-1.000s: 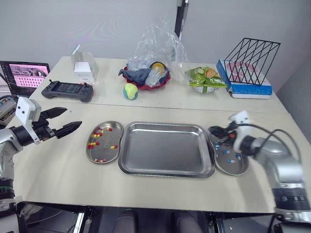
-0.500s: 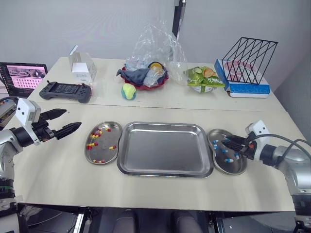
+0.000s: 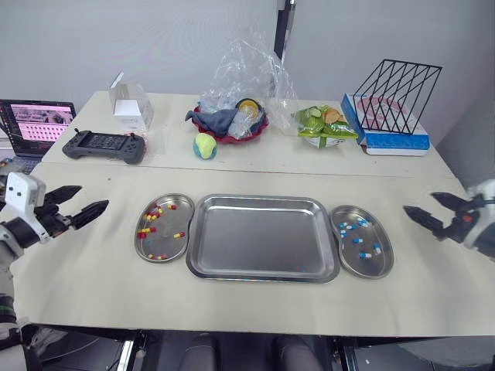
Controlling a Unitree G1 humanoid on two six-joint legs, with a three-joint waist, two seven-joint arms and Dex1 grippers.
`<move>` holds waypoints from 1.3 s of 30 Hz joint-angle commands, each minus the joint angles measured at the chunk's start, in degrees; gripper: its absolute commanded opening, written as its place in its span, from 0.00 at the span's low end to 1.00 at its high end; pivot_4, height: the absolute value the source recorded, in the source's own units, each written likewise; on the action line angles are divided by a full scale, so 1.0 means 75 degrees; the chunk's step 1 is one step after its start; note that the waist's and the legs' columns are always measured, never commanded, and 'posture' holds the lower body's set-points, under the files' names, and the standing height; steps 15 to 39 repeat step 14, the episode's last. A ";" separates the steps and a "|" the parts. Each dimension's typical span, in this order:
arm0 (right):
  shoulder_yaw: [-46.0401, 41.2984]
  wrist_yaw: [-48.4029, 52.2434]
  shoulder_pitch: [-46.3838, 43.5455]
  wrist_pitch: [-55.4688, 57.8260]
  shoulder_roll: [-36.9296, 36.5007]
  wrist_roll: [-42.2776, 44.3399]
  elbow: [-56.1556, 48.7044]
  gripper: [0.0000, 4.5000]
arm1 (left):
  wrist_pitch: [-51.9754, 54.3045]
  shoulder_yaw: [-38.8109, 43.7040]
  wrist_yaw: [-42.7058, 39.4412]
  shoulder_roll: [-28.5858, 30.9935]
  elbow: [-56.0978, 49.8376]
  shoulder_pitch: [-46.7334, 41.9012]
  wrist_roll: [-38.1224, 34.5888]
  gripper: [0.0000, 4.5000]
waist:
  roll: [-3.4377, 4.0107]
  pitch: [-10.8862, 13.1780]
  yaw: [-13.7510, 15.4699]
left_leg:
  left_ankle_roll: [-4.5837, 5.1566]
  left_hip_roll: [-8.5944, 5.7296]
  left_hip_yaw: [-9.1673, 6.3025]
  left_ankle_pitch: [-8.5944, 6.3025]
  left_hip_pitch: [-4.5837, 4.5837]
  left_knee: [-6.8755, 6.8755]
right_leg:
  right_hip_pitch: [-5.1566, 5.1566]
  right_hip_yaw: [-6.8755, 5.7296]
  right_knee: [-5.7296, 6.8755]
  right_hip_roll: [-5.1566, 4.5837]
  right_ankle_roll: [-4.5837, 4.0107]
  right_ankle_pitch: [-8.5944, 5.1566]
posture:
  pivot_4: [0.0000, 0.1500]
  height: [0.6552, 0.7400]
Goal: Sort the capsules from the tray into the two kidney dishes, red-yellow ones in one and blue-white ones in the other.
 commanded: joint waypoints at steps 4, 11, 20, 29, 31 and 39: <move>-0.0393 -0.0150 -0.0240 -0.0819 -0.0247 0.0067 0.0797 1.00 | -0.0497 0.0427 0.0764 0.0228 0.0574 -0.0188 0.0139 1.00 | 0.0000 0.0000 -0.0001 | 0.0000 -0.0001 0.0001 0.0000 0.0020 0.0000 | 0.0018 0.0001 0.0000 -0.0001 0.0000 0.0000 | 1.00 0.92; -0.0209 -0.0288 -0.0086 -0.0870 -0.0028 0.0042 0.0348 1.00 | -0.0362 0.0460 0.0702 0.0130 0.0077 0.0329 -0.0020 1.00 | 0.0001 0.0000 -0.0009 | 0.0000 0.0002 0.0003 0.0000 0.0023 -0.0005 | 0.0017 0.0004 0.0001 -0.0001 0.0000 0.0000 | 1.00 0.92; -0.0144 -0.0327 -0.0036 -0.0824 0.0008 0.0059 0.0152 1.00 | -0.0329 0.0465 0.0659 0.0101 -0.0088 0.0436 -0.0086 1.00 | 0.0001 0.0000 -0.0007 | 0.0000 0.0001 0.0003 0.0000 0.0022 -0.0005 | 0.0017 0.0005 0.0001 -0.0001 0.0000 0.0000 | 1.00 0.92; -0.0144 -0.0327 -0.0036 -0.0824 0.0008 0.0059 0.0152 1.00 | -0.0329 0.0465 0.0659 0.0101 -0.0088 0.0436 -0.0086 1.00 | 0.0001 0.0000 -0.0007 | 0.0000 0.0001 0.0003 0.0000 0.0022 -0.0005 | 0.0017 0.0005 0.0001 -0.0001 0.0000 0.0000 | 1.00 0.92; -0.0144 -0.0327 -0.0036 -0.0824 0.0008 0.0059 0.0152 1.00 | -0.0329 0.0465 0.0659 0.0101 -0.0088 0.0436 -0.0086 1.00 | 0.0001 0.0000 -0.0007 | 0.0000 0.0001 0.0003 0.0000 0.0022 -0.0005 | 0.0017 0.0005 0.0001 -0.0001 0.0000 0.0000 | 1.00 0.92; -0.0144 -0.0327 -0.0036 -0.0824 0.0008 0.0059 0.0152 1.00 | -0.0329 0.0465 0.0659 0.0101 -0.0088 0.0436 -0.0086 1.00 | 0.0001 0.0000 -0.0007 | 0.0000 0.0001 0.0003 0.0000 0.0022 -0.0005 | 0.0017 0.0005 0.0001 -0.0001 0.0000 0.0000 | 1.00 0.92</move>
